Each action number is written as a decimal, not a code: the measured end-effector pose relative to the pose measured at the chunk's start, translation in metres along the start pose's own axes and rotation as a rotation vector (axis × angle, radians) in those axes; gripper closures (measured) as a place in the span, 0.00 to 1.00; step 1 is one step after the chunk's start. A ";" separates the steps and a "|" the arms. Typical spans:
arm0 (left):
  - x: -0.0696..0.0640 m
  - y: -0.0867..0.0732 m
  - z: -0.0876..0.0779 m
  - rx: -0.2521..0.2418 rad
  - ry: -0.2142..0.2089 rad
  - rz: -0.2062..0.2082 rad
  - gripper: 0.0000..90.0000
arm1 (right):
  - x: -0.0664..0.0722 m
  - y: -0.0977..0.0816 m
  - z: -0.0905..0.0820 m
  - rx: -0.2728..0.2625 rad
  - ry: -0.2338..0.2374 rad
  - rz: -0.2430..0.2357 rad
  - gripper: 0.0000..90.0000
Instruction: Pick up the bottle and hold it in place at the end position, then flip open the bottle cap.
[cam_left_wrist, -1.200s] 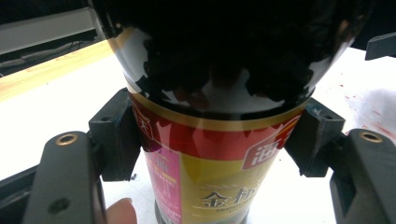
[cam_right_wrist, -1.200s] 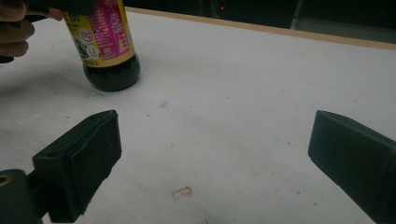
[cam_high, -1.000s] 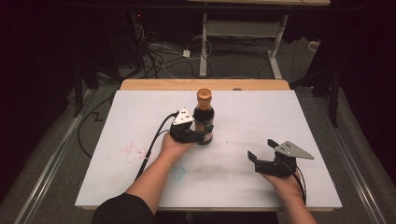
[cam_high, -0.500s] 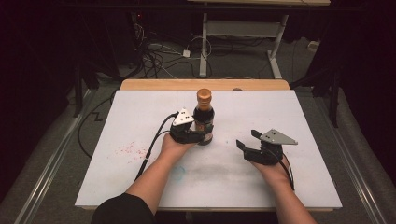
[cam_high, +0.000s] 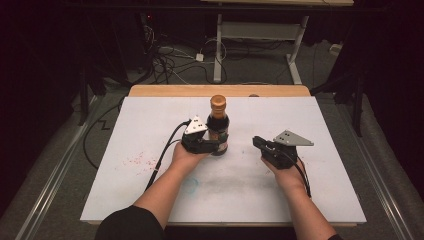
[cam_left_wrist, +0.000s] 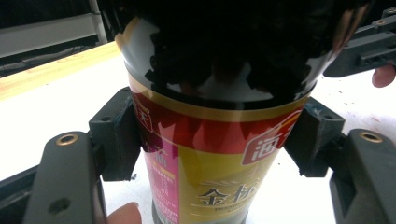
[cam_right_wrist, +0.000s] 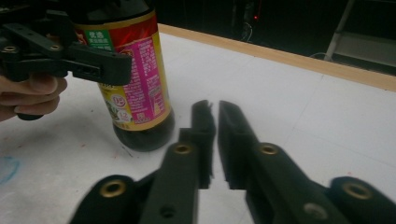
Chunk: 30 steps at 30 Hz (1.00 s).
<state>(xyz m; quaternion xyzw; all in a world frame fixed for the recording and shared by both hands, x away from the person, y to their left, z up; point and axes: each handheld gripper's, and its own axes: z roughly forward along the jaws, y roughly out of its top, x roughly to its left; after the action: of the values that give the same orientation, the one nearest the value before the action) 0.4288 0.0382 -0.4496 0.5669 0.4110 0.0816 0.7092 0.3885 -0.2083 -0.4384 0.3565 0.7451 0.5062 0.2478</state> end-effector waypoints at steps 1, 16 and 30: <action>0.000 0.000 0.000 -0.003 0.000 0.000 0.31 | 0.000 0.000 0.000 0.000 0.000 0.000 1.00; 0.000 -0.001 0.000 -0.012 0.000 -0.004 0.31 | 0.006 0.019 0.015 -0.005 0.014 -0.025 1.00; 0.001 0.000 -0.001 -0.003 -0.011 -0.004 0.31 | 0.016 0.048 0.020 -0.033 0.042 -0.062 1.00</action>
<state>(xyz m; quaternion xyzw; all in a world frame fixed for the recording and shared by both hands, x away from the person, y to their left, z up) 0.4286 0.0393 -0.4505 0.5655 0.4080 0.0775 0.7125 0.4067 -0.1728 -0.4009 0.3182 0.7526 0.5178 0.2534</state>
